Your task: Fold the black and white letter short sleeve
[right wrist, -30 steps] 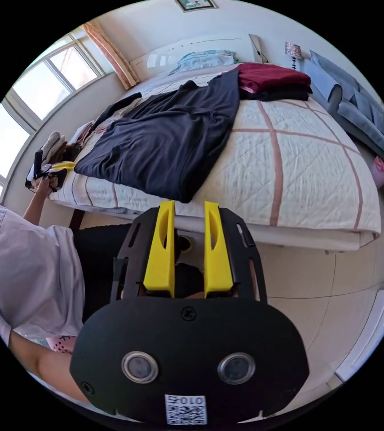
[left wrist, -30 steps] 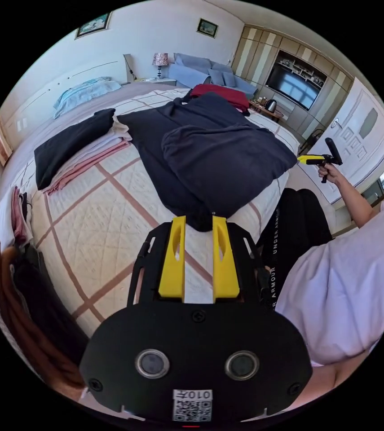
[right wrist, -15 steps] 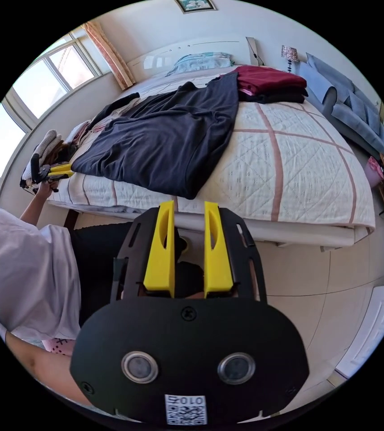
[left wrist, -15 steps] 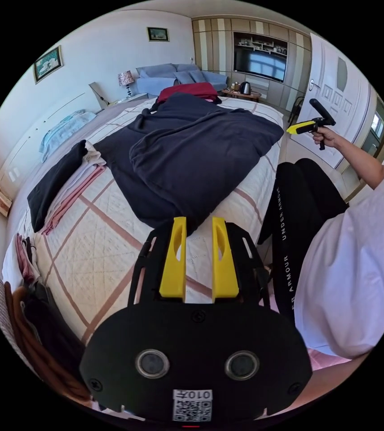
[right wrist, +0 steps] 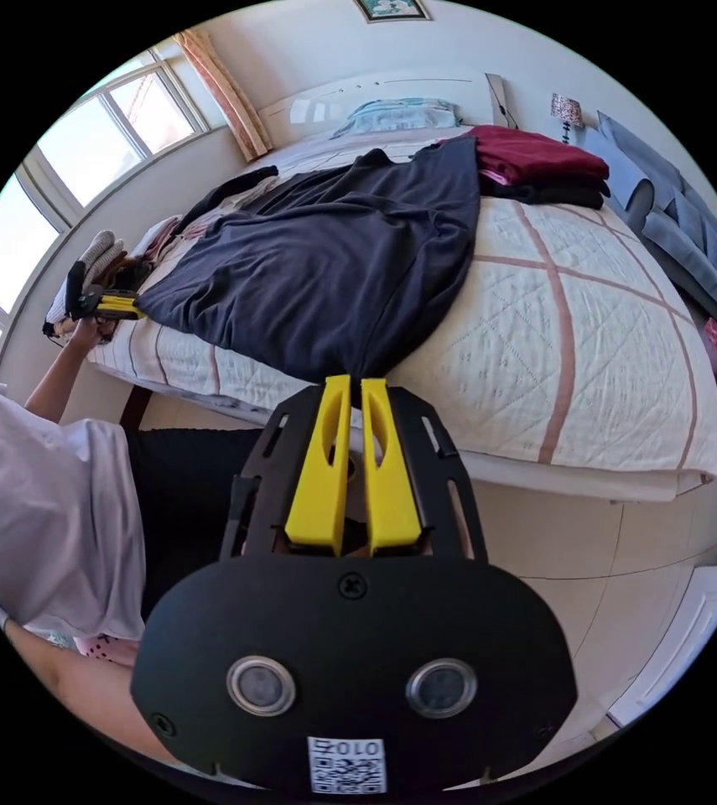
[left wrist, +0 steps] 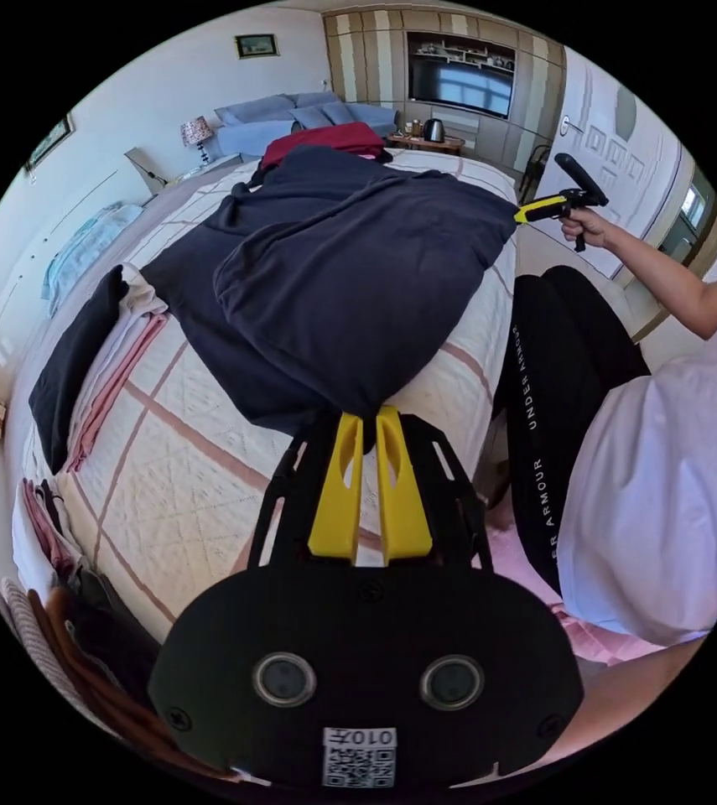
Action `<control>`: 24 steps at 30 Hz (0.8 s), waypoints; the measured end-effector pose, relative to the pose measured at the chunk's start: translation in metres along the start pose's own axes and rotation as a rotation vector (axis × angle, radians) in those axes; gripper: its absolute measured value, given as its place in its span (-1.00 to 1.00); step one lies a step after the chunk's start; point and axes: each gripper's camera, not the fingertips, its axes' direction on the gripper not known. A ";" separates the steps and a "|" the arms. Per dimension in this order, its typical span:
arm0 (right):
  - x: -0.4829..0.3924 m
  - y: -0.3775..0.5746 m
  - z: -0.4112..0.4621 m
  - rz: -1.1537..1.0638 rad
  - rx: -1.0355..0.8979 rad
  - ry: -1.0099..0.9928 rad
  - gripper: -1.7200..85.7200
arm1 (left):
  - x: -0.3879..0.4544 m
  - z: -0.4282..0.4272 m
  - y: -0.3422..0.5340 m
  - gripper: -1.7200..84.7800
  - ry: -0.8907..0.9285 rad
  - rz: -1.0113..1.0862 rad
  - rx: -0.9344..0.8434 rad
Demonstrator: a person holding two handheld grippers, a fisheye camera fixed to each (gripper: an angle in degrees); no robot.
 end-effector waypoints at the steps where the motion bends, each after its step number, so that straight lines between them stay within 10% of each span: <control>1: 0.000 -0.001 -0.011 -0.025 -0.008 -0.012 -0.86 | -0.004 -0.004 -0.002 -0.90 0.014 0.002 -0.010; 24: 0.014 -0.015 0.019 -0.122 -0.148 -0.102 -0.84 | -0.091 -0.012 0.015 -0.90 0.285 -0.110 -0.106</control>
